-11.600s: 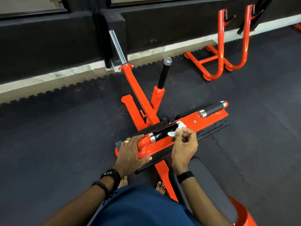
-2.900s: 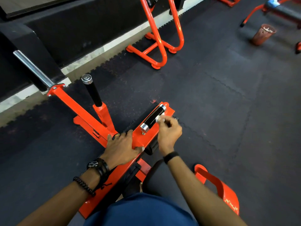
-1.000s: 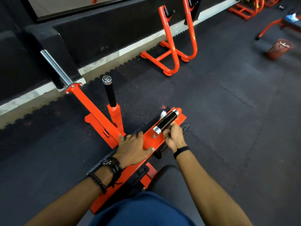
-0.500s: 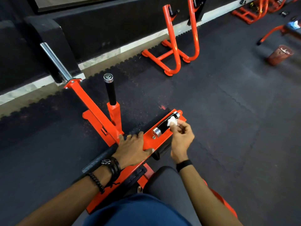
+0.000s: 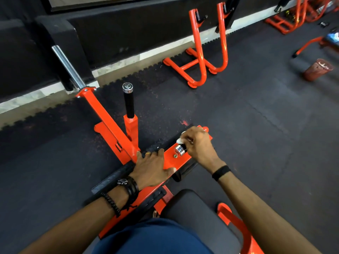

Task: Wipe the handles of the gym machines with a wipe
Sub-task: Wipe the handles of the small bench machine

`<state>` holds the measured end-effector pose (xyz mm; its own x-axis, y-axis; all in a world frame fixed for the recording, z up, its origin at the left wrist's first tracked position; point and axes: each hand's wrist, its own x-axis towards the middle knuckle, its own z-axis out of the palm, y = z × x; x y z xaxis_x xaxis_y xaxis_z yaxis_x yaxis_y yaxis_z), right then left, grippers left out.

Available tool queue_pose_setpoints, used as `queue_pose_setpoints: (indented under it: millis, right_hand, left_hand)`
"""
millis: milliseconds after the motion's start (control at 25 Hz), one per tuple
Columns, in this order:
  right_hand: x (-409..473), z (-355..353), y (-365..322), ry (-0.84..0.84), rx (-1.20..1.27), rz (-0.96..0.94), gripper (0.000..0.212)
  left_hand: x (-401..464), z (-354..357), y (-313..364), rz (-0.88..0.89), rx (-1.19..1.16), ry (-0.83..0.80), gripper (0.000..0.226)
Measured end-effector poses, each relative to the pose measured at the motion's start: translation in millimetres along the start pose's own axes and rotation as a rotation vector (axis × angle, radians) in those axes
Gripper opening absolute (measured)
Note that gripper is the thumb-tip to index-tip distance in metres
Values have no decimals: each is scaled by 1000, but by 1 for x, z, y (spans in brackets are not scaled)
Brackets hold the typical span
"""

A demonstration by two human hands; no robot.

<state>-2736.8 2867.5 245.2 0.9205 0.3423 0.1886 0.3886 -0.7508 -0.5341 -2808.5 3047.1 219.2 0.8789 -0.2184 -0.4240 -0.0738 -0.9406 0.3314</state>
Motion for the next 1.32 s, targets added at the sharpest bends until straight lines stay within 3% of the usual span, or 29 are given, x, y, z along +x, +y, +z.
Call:
queue_pose_setpoints:
  millis: [80, 160, 360, 520, 720, 880, 1080, 1240, 1320]
  right_hand:
    - [14, -9, 10, -80, -139, -16, 10]
    - [31, -19, 15, -115, -323, 115, 12]
    - [48, -15, -15, -516, -356, 47, 10]
    - [85, -27, -14, -630, -642, 223, 20]
    - [87, 3, -56, -1049, -586, 112, 19]
    - [109, -19, -25, -847, -516, 258, 21]
    - [62, -2, -40, -776, -290, 78, 24]
    - [72, -24, -3, -419, -595, 224, 20]
    - [50, -17, -2, -277, -523, 173, 21]
  left_hand:
    - [0, 0, 1, 0, -5, 8, 84]
    - [-1, -1, 1, -8, -13, 7, 83]
    - [-3, -2, 1, -25, -61, 10, 77]
    - [-2, -2, 3, -32, -79, 14, 78]
    - [-3, -2, 4, -39, -110, 27, 76]
    - [-3, -2, 3, -48, -117, 40, 77]
    - [0, 0, 2, -41, -88, 41, 79]
    - [-1, 1, 1, -38, -81, 37, 76]
    - [-1, 3, 1, -28, -53, 39, 73]
